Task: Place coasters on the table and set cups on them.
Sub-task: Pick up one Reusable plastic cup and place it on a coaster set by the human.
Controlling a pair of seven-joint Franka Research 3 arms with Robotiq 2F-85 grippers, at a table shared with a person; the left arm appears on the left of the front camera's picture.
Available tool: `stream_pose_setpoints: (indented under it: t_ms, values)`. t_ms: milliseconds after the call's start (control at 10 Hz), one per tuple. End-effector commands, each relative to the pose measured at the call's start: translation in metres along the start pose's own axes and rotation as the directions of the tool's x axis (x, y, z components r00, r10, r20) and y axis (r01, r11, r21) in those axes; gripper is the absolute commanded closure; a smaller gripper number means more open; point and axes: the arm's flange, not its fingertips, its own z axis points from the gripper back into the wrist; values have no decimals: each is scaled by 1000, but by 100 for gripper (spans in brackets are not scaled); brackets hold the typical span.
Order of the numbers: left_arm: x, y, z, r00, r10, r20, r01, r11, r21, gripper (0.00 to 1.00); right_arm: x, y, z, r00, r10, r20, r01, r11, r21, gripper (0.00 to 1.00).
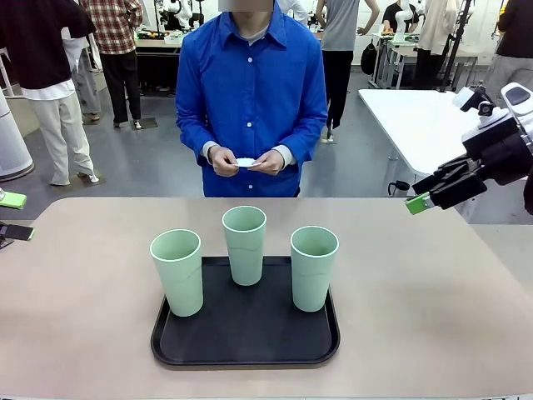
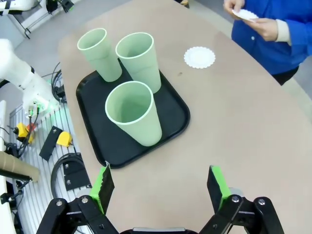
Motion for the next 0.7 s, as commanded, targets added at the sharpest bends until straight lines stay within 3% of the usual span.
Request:
stream_pose_setpoints:
  t_ms: [0,100,200,400,600]
  values:
    - [0,0,1,1000,-6,7,6,1000,-10,0,2,1,-3,1000,0,0,0,1000,5,0]
    - [0,0,1,1000,-6,7,6,1000,-10,0,-3,-1,-7,992,125,-14,-124,990,71,0]
    - [0,0,1,1000,-6,7,6,1000,-10,0,-5,-19,-11,974,223,39,-226,972,69,0]
    - [0,0,1,1000,-6,7,6,1000,-10,0,-18,-55,-44,959,276,62,-282,954,107,0]
    - [0,0,1,1000,-6,7,6,1000,-10,0,-27,-66,-67,938,331,103,-344,922,175,0]
